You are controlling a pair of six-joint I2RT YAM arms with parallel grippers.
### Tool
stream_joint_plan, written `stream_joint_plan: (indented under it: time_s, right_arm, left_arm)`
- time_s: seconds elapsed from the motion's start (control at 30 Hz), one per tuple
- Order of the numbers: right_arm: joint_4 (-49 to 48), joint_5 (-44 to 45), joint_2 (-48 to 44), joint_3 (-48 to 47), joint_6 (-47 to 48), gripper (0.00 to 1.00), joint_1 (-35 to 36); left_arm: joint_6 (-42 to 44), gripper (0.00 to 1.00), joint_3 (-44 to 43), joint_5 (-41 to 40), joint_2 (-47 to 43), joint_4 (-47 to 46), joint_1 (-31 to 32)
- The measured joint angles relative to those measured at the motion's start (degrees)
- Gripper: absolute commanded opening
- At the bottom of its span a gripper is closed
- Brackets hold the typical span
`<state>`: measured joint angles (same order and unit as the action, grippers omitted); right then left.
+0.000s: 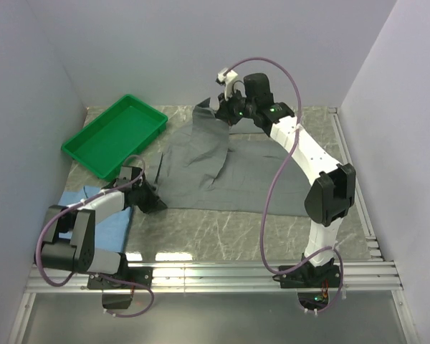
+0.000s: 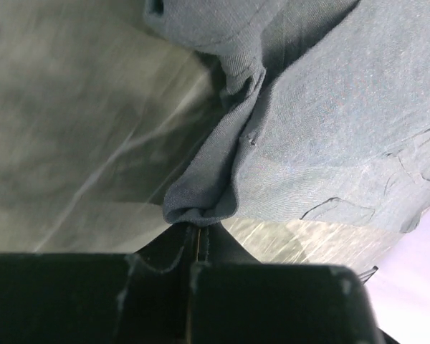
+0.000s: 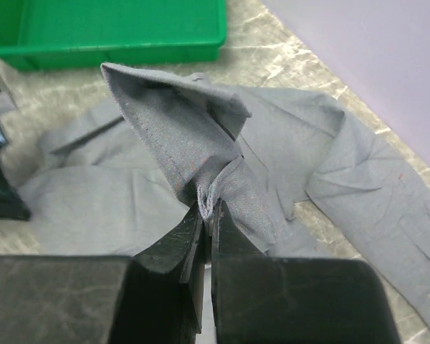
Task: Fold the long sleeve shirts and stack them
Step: Fold the shirt
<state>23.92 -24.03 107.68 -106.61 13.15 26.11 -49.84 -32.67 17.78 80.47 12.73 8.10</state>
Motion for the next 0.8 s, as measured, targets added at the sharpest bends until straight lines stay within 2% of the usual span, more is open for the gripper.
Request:
stream_joint_plan:
  time_s: [0.17,0.4,0.6,0.67,0.8]
  right_arm:
    - [-1.1,0.0,-1.1,4.5,5.9,0.00,1.4]
    - [-4.6,1.9,-2.0,4.9,11.3,0.00,4.0]
    - [-8.6,2.0,-2.7,5.0,12.5,0.00,4.1]
    - [-10.5,2.0,-3.3,5.5,13.7,0.00,4.3]
    - [-13.0,1.7,-4.7,6.9,15.8,0.00,4.4]
  left_arm:
    - [-0.5,0.05,2.7,-0.1,-3.9,1.9,0.0]
    - [-1.1,0.09,5.1,0.1,-7.5,4.4,0.0]
    - [-1.7,0.20,5.9,0.2,-9.2,5.7,0.0]
    - [-1.9,0.25,6.1,0.1,-10.5,6.6,0.0]
    - [-2.0,0.50,6.1,-0.3,-13.7,8.5,0.0]
